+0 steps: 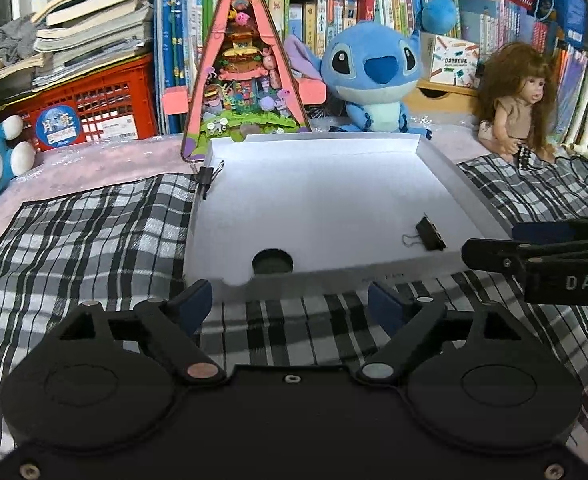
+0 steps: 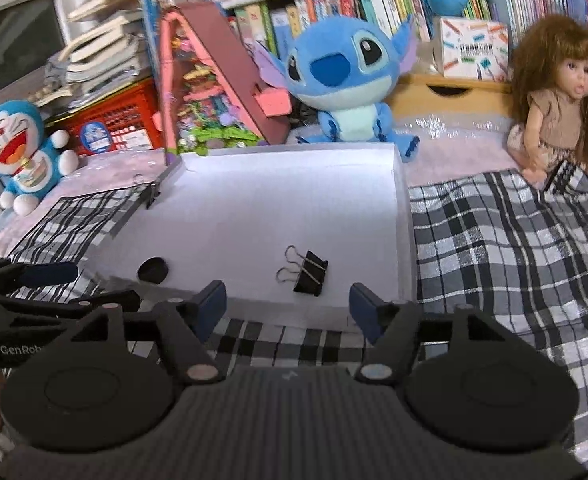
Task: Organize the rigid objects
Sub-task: 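Withdraw both tools from the tray back toward the remaining objects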
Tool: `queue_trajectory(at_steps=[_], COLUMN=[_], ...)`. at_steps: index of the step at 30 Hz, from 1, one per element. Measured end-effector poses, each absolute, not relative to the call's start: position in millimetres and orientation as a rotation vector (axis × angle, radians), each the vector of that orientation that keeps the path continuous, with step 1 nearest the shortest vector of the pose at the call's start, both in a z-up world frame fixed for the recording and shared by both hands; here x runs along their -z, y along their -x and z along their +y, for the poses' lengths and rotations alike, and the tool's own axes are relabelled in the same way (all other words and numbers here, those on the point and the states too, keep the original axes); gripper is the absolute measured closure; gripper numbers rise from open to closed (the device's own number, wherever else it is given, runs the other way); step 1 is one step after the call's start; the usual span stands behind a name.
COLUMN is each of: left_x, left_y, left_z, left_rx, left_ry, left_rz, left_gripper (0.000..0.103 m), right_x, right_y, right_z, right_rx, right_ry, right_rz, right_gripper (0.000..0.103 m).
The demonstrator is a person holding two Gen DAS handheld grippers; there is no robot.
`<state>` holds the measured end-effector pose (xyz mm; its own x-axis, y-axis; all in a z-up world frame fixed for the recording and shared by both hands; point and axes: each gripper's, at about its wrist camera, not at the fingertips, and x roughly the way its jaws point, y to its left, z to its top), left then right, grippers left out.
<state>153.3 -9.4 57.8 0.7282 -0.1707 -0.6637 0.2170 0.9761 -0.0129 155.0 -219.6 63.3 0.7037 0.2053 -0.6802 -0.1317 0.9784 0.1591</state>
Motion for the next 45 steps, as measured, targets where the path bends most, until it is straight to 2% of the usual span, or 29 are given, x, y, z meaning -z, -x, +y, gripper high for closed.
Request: queue_trajectory(at_steps=[10, 32, 37, 45], left_x=[-46, -15, -6, 7], left_y=[-92, 17, 21, 15], left_z=[17, 49, 49, 53], left_rx=[0.184, 0.142, 0.148, 0.165], left_ry=[-0.044, -0.033, -0.054, -0.044], left_rz=[0.662, 0.536, 0.548, 0.589], left_gripper=[0.017, 0.017, 0.023, 0.036], right_x=[-66, -37, -28, -19], right_y=[-98, -1, 7, 10], right_z=[-224, -247, -250, -248], right_rx=[-0.237, -0.181, -0.176, -0.186], right_ry=[-0.03, -0.002, -0.008, 0.019], right_rz=[0.656, 0.547, 0.565, 0.582], right_gripper=[0.015, 0.014, 0.014, 0.014])
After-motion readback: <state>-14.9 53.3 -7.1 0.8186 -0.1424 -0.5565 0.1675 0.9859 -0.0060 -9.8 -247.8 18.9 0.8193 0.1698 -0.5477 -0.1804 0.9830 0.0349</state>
